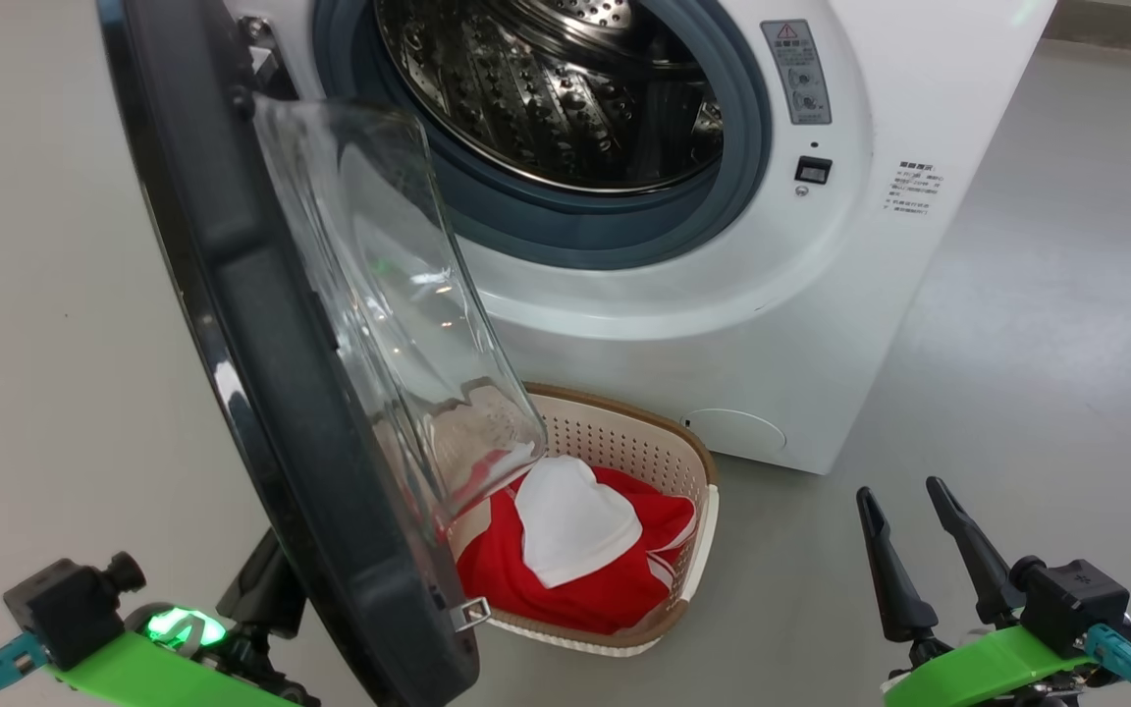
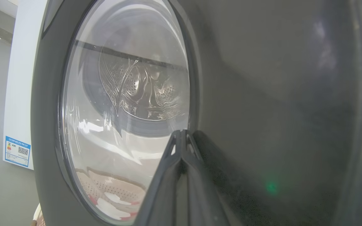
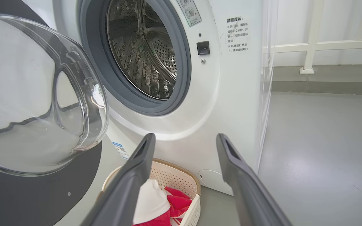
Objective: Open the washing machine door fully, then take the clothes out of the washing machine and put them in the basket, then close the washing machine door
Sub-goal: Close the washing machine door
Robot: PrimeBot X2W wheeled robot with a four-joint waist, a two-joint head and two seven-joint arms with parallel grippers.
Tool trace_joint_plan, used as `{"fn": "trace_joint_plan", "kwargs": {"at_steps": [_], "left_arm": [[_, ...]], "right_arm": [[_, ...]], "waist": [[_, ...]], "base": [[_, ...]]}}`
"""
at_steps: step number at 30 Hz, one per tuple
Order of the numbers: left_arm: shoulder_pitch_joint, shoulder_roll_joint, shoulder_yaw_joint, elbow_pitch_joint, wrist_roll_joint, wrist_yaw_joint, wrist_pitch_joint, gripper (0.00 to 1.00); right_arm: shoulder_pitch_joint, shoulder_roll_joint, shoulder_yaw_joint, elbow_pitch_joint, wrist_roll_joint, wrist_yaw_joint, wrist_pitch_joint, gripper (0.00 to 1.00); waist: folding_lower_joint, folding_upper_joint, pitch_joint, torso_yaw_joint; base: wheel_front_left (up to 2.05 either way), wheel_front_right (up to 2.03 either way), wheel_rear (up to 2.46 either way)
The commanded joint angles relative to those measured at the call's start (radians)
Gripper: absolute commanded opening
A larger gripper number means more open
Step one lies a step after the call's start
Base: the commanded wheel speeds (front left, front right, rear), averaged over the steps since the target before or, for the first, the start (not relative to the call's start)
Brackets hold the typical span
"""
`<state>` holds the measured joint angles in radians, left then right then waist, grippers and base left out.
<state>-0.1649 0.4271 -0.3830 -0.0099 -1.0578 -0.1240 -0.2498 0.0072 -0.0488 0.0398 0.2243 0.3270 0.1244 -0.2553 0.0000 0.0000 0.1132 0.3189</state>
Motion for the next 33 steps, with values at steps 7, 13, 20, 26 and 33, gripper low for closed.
{"fn": "trace_joint_plan", "kwargs": {"at_steps": [7, 13, 20, 26, 33], "left_arm": [[-0.079, 0.023, 0.003, -0.030, -0.001, -0.007, -0.012, 0.00], [-0.125, 0.013, -0.036, -0.012, 0.006, -0.007, -0.012, 0.00], [-0.184, -0.010, -0.066, 0.020, 0.012, -0.007, -0.012, 0.00], [-0.226, -0.020, -0.077, 0.044, 0.016, -0.007, -0.012, 0.00], [-0.283, -0.029, -0.096, 0.084, 0.030, -0.007, -0.012, 0.00]], "right_arm": [[-0.049, -0.001, 0.015, -0.027, 0.014, 0.006, -0.006, 1.00], [-0.059, -0.001, 0.015, -0.028, 0.013, 0.006, -0.006, 1.00], [-0.065, -0.001, 0.015, -0.029, 0.015, 0.006, -0.006, 1.00], [-0.077, -0.001, 0.010, -0.035, 0.015, 0.006, -0.006, 1.00], [-0.091, -0.001, 0.003, -0.040, 0.015, 0.006, -0.006, 1.00]], "waist": [[0.0000, 0.0000, 0.008, -0.006], [0.0000, 0.0000, 0.015, -0.017], [0.0000, 0.0000, 0.025, -0.041], [0.0000, 0.0000, 0.046, -0.072], [0.0000, 0.0000, 0.067, -0.108]], "base": [[0.00, 0.00, 0.00], [0.00, 0.00, 0.00], [0.00, 0.00, 0.00], [0.00, 0.00, 0.00], [0.00, 0.00, 0.00]]}}
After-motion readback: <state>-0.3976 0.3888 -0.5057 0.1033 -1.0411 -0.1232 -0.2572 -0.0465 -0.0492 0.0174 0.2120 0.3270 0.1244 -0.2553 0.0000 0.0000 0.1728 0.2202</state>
